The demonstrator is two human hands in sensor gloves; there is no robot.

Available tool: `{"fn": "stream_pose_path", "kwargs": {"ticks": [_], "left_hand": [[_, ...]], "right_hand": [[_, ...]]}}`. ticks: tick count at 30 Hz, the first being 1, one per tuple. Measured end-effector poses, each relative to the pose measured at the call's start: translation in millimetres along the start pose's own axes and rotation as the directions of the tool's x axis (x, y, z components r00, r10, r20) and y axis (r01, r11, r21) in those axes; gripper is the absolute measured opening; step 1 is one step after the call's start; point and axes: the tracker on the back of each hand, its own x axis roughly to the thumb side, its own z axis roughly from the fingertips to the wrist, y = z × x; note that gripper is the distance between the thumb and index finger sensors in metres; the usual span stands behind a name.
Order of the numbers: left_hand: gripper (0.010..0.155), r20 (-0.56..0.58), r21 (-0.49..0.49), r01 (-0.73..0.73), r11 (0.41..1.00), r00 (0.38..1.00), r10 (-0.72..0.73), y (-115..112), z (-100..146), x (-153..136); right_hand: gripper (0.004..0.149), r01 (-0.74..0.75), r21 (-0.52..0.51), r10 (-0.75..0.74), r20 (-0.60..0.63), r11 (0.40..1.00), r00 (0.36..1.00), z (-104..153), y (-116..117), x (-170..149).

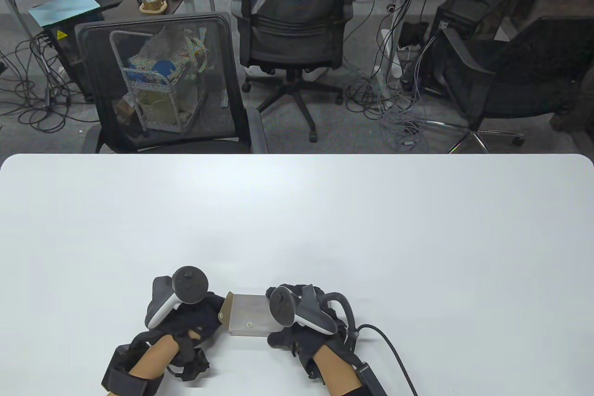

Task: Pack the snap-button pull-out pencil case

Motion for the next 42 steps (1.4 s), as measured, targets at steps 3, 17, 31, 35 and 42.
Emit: {"fn": "stream_pose_path", "kwargs": {"ticks": [3, 17, 31, 35, 42], "left_hand": [[0.046, 0.005, -0.033, -0.038, 0.999, 0.999, 0.039, -2, 2, -2], [0.082, -0.128, 0.068, 0.027, 0.997, 0.992, -0.019, -14, 13, 20], [0.082, -0.167, 0.094, 0.137, 0.986, 0.979, -0.12, -18, 14, 31], [0.082, -0.17, 0.096, 0.146, 0.985, 0.977, -0.128, -18, 14, 32], [0.081, -0.183, 0.098, 0.168, 0.981, 0.972, -0.148, -19, 14, 35]], "right_hand": [[0.091, -0.001, 0.002, 0.001, -0.001, 1.0, 1.0, 0, -1, 0], [0.091, -0.018, 0.0, 0.018, 0.001, 1.0, 1.0, 2, -1, 1], [0.092, -0.027, -0.001, 0.027, 0.001, 1.0, 1.0, 2, 0, 3], [0.092, -0.027, -0.001, 0.027, 0.001, 1.0, 1.0, 2, 0, 3], [0.091, -0.03, 0.0, 0.03, 0.0, 1.0, 1.0, 3, 0, 4]]}}
